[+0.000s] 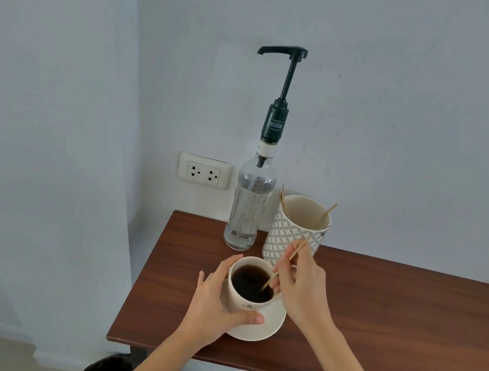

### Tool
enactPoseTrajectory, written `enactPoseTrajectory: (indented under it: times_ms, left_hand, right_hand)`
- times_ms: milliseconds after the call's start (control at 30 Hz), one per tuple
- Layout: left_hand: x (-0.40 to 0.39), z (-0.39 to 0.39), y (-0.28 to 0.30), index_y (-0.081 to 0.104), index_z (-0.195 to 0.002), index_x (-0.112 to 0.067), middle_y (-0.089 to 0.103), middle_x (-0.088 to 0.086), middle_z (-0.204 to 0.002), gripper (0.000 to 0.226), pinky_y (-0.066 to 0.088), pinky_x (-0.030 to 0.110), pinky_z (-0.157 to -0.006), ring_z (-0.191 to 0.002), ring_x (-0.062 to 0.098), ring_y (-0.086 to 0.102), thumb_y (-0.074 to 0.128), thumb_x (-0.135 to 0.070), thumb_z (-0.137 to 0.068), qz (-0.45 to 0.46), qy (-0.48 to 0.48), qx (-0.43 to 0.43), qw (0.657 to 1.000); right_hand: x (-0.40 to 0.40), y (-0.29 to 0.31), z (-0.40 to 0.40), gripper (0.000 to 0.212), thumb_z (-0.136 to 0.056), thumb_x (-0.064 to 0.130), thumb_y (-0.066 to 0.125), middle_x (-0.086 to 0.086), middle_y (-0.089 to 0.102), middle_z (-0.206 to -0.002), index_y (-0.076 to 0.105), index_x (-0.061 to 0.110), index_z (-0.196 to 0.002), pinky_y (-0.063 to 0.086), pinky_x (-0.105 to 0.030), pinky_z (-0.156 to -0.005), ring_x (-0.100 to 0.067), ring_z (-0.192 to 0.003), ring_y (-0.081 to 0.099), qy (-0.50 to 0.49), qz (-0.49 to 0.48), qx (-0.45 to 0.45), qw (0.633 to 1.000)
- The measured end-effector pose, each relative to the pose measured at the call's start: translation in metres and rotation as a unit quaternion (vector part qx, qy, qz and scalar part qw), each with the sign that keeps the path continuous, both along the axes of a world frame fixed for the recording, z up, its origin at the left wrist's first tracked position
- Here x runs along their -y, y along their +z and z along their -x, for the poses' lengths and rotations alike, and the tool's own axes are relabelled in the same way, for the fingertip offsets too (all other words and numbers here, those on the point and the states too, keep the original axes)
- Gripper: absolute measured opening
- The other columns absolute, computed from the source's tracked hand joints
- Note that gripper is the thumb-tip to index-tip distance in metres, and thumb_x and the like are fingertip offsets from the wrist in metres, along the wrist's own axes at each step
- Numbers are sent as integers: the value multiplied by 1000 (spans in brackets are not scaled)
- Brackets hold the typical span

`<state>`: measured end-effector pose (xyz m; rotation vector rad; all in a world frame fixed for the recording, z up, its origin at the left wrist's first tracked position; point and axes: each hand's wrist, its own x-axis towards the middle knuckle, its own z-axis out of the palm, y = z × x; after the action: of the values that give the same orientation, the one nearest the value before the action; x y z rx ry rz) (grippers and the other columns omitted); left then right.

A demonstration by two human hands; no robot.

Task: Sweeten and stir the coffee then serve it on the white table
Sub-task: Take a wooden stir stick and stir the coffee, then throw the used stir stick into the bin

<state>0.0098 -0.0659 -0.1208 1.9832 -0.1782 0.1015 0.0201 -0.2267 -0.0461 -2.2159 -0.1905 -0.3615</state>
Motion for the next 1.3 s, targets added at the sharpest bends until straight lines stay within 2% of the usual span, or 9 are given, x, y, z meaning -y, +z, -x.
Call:
enactPoseTrajectory:
  times_ms: [100,300,500,567,633,800,967,1100,1300]
  left_hand:
    - [0,0,0,37,-138,-44,54,-30,-133,97,0,56,-122,-135,0,42,87,-57,-56,-2,-5,0,1000]
    - [-2,2,3,36,-137,-47,52,-29,-134,98,-1,56,-122,-136,0,40,86,-60,-54,9,-15,-3,1000]
    - [0,2,2,32,-129,-63,52,-26,-137,84,-1,47,-120,-136,0,40,76,-71,-58,18,-17,4,1000]
    - [0,2,-2,34,-137,-57,49,-23,-143,76,10,50,-124,-140,5,38,62,-77,-70,71,1,2,997]
    - [1,2,-1,35,-141,-49,43,-20,-149,58,25,41,-122,-141,5,36,44,-70,-87,119,33,0,992]
    - [-26,6,20,39,-146,-34,38,-18,-150,45,25,14,-111,-136,-6,34,28,-44,-103,67,130,61,987]
    - [-130,-5,12,40,-148,-12,36,0,-153,53,23,19,-113,-143,11,33,29,-37,-103,28,258,121,958]
    - [-223,-15,-35,33,-151,-10,27,9,-158,49,26,39,-120,-148,23,26,32,-30,-106,-32,304,48,951]
    - [-320,-41,-82,26,-153,-7,16,13,-164,54,29,49,-118,-149,31,23,34,-31,-106,-155,221,-8,963]
  right_hand:
    - [1,3,7,20,-100,11,51,-2,69,-72,46,28,-92,63,-37,-67,-16,-62,71,5,-35,27,999]
    - [9,12,18,9,-99,14,52,3,69,-70,48,21,-95,61,-29,-64,-10,-62,71,-34,-64,114,991]
    - [20,12,22,7,-99,12,52,-1,72,-73,48,16,-96,62,-31,-64,-11,-62,72,-45,-100,103,989]
    - [24,13,21,6,-100,11,52,-3,72,-74,49,14,-95,63,-34,-65,-12,-61,73,-49,-123,78,988]
    - [28,16,19,9,-100,10,52,-7,72,-76,49,14,-93,62,-37,-66,-15,-60,73,-67,-170,54,982]
    - [28,32,20,24,-100,3,51,-15,66,-77,49,21,-84,60,-32,-60,-17,-54,69,-63,-406,25,911]
    - [-19,49,34,24,-103,8,46,-11,68,-74,49,23,-85,62,-26,-59,-19,-58,70,-10,-479,7,878]
    - [-100,38,43,25,-105,10,41,-12,70,-70,49,21,-84,62,-28,-57,-25,-58,71,21,-485,-26,874]
    - [-256,-24,55,13,-103,17,41,-13,73,-84,50,13,-94,63,-36,-67,-26,-70,75,3,-340,-35,940]
